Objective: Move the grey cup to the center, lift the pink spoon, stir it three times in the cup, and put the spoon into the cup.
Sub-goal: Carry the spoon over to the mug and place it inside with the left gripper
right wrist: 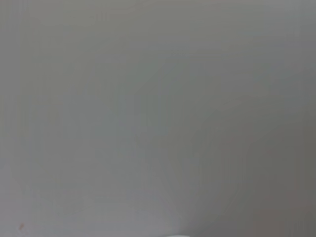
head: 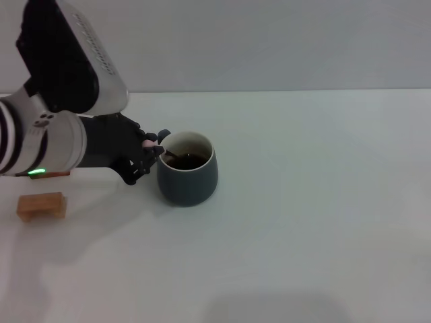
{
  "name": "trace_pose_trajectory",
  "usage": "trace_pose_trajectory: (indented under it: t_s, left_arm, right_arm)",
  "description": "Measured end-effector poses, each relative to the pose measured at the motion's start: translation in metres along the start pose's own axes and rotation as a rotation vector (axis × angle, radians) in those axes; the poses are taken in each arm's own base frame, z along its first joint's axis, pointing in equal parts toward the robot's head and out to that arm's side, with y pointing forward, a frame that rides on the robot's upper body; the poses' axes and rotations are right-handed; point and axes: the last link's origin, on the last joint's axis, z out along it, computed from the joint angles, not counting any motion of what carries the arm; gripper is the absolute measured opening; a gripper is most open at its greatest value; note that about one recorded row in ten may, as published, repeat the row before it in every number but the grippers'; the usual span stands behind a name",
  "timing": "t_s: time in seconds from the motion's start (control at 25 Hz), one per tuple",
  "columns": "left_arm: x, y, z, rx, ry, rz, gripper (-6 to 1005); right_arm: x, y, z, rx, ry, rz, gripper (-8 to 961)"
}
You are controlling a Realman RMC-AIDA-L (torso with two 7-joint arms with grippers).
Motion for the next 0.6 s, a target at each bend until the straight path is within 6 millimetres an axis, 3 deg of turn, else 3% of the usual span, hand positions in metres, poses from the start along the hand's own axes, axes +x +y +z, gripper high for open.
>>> trace_pose_trajectory:
  t_s: [0.6]
  left_arm:
    - [0.009, -0.003, 0.03, -0.044, -0.004, 0.031, 143]
  right_arm:
    - [-0.001, 0.0, 0.001, 0.0, -0.008, -0.001, 0]
